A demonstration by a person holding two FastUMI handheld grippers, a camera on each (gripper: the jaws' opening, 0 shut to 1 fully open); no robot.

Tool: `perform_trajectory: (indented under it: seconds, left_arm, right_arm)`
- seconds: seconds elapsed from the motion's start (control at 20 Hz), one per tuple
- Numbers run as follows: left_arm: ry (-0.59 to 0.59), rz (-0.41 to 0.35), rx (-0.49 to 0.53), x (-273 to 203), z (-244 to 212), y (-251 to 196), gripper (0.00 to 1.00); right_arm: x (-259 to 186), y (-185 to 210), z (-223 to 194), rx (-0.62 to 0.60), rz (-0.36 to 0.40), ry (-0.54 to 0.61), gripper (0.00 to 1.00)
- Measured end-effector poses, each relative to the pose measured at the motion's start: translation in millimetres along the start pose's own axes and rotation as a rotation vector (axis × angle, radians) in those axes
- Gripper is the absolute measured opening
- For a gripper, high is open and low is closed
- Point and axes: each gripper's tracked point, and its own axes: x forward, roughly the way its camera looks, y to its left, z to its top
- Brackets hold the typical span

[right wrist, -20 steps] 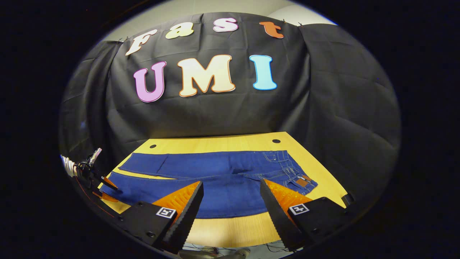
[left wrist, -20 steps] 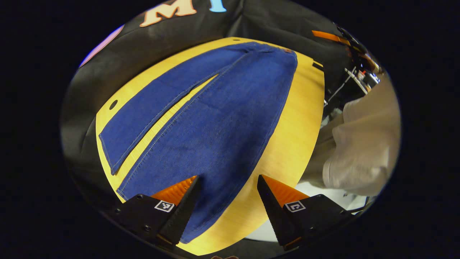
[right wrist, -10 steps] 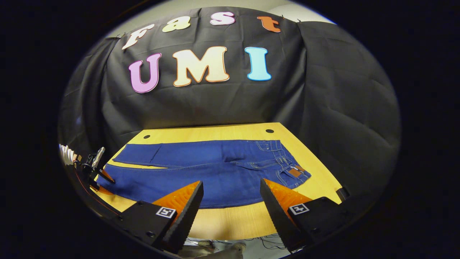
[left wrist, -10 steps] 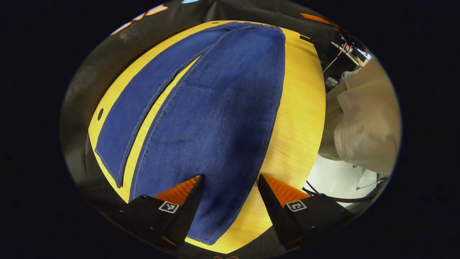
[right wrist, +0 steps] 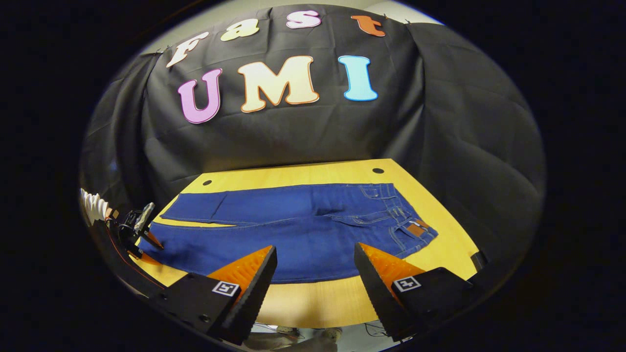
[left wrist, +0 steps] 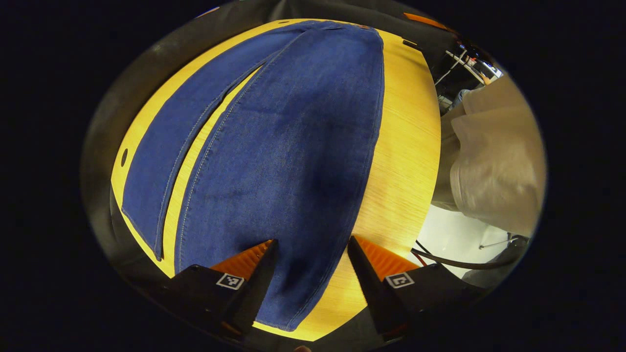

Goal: Grasp the waist and the cuffs of the jeans and fold them to make the two legs overlap; first hold the waist and fold one-third of the jeans toward the cuffs, then hold the cuffs and fold the remaining one-third in the same direction to finish folding.

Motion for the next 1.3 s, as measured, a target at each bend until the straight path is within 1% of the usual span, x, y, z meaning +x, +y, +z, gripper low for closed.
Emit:
perform_trajectory:
  seconds: [0.05,0.1,0.15,0.25,0.3,0.35,0.4,0.5,0.6,0.65,0.7,0.75,0.85,0.95,1.05,1.15,1.3]
  left_arm:
    - [0.007,-0.002,0.017,0,1,0,0.83]
    - [0.018,0.000,0.038,1,2,2,0.73]
    - [0.014,0.006,0.056,1,6,3,0.57]
    - [0.017,0.026,0.085,2,7,9,0.24]
    - [0.020,0.023,0.081,-1,6,10,0.06]
    - [0.018,0.018,0.073,0,7,9,0.00]
    - [0.021,0.012,0.064,2,7,10,0.00]
    - [0.033,-0.002,0.053,3,7,11,0.00]
    - [0.047,-0.011,0.045,2,7,9,0.00]
    - [0.052,-0.012,0.044,0,6,10,0.00]
    - [0.052,-0.013,0.040,2,7,9,0.00]
    - [0.056,-0.014,0.030,2,7,9,0.00]
    - [0.069,-0.013,0.004,2,7,11,0.00]
    - [0.088,-0.012,0.006,3,7,12,0.00]
    - [0.100,-0.015,-0.004,2,7,11,0.00]
    - [0.103,-0.028,-0.049,2,8,10,0.00]
    - [0.124,-0.060,-0.092,3,9,10,0.00]
  right_arm:
    - [3,5,-1,0.002,0.017,0.007,0.93]
    - [7,10,-2,0.000,0.034,0.014,0.93]
    - [9,16,-4,-0.005,0.050,0.021,0.98]
    - [16,27,-6,-0.027,0.083,0.033,0.98]
    - [19,32,-10,-0.044,0.100,0.042,0.93]
    - [21,37,-12,-0.065,0.123,0.052,0.93]
    - [23,41,-16,-0.091,0.150,0.066,0.98]
    - [31,44,-26,-0.177,0.200,0.106,0.98]
    - [44,37,-38,-0.277,0.242,0.166,0.98]
    - [51,30,-43,-0.334,0.259,0.199,0.98]
    - [55,23,-50,-0.398,0.273,0.230,0.96]
    - [62,13,-55,-0.464,0.284,0.266,0.99]
    - [75,-11,-69,-0.591,0.312,0.356,0.99]
    - [86,-32,-85,-0.714,0.355,0.450,0.99]
    - [96,-62,-101,-0.821,0.382,0.544,0.99]
    - [107,-80,-114,-0.875,0.405,0.606,0.99]
    - [116,-89,-125,-0.906,0.438,0.681,1.00]
